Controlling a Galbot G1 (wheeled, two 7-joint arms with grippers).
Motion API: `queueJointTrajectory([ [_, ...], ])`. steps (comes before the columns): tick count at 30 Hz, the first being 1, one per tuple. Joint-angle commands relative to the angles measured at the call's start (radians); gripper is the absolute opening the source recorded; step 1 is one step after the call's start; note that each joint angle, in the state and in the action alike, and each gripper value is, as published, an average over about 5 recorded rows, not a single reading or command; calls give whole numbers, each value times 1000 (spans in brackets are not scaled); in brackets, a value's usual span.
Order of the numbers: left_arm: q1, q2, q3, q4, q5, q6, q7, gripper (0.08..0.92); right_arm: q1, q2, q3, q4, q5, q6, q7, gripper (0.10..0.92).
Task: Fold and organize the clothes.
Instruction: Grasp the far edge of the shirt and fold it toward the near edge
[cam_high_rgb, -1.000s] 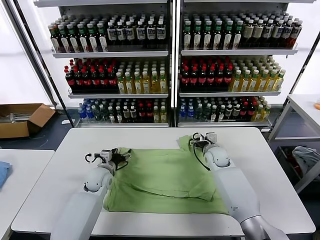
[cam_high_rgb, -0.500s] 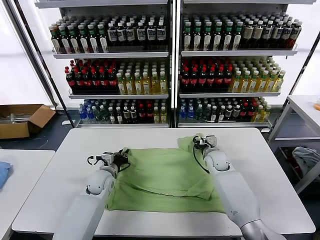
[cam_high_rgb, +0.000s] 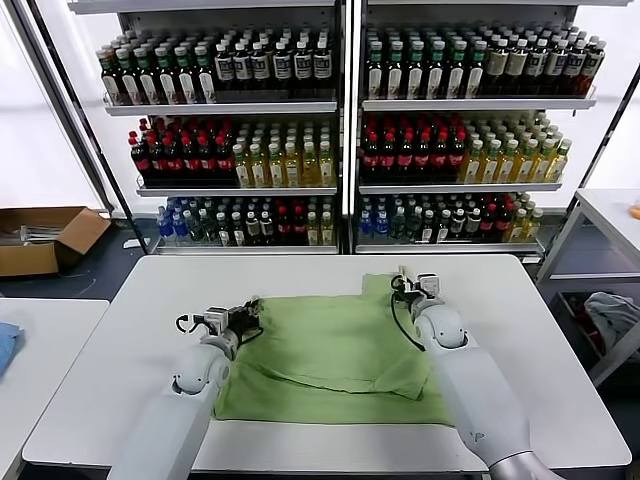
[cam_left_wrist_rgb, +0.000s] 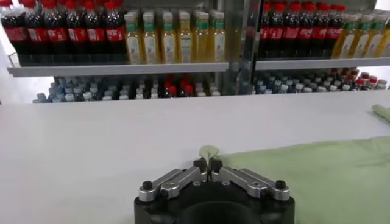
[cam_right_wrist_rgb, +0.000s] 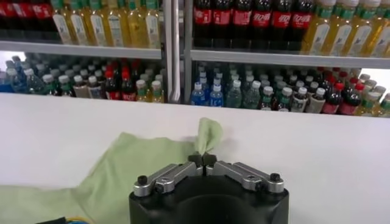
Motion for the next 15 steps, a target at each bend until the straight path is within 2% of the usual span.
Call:
queueJointTrajectory([
  [1,20,13,-8,-76,26,-86,-2,90,-81,-4,17,233,34,21,10,106],
  [15,246,85,-58,-358,38,-64,-4,90,-397,-3,105,602,22,-42,120,106],
])
